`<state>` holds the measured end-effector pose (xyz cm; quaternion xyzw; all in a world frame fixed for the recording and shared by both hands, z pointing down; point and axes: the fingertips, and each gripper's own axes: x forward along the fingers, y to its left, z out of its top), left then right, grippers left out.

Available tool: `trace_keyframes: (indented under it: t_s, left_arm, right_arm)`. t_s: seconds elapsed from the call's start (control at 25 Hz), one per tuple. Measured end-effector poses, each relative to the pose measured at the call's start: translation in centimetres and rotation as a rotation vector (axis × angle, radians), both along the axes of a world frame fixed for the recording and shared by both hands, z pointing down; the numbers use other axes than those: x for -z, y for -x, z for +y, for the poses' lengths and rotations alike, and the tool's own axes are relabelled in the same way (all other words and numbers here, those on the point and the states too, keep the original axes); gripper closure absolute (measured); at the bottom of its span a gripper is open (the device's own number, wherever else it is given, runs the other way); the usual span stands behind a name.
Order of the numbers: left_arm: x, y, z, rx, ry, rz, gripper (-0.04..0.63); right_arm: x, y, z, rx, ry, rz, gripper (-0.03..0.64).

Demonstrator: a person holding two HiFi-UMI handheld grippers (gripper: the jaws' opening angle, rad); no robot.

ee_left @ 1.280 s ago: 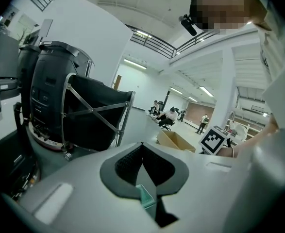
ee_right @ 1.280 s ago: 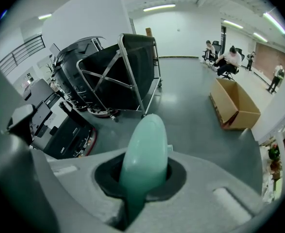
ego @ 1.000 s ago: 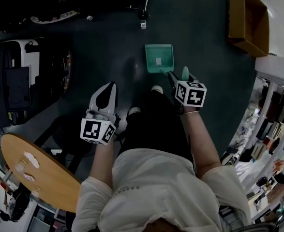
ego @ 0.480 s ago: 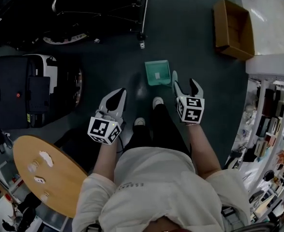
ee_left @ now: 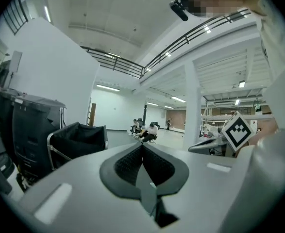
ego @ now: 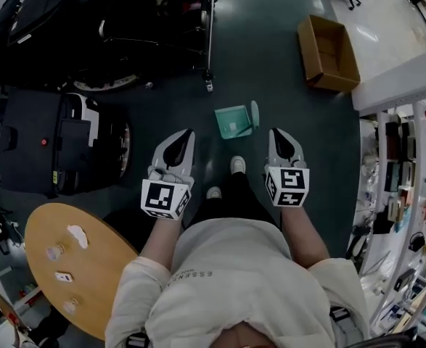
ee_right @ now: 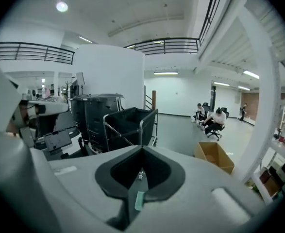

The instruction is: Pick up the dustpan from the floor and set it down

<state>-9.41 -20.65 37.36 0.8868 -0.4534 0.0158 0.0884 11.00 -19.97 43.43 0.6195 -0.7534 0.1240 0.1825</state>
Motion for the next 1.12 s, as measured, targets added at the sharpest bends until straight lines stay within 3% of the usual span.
trace_keyframes:
  t_s: [0.24,0.48,0.76,1.12]
  left_arm:
    - [1.5,-0.1,7.4,-0.031,-0.016,0.026,0.577]
    - [-0.2,-2.9,17.0,-0.147,0.020,0.025,0.577]
    - [-0.1,-4.7,28.9,-0.119,-0.003,0.032,0.577]
    - [0.6,-7.2,45.6,-0.081,-0.007,0.068,0.577]
  right_arm:
    - [1.2,1.6,8.0,0.026,-0.031,-0.034,0.627]
    - [1.3,0.8,16.5,0.059,-0.044,-0.101,0.627]
    - [2.3,-1.1,28.9,0.106,-0.119,-0.090,0.627]
    - [3.0,-3.0,44.6,0.145,-0.091,-0.095,0.627]
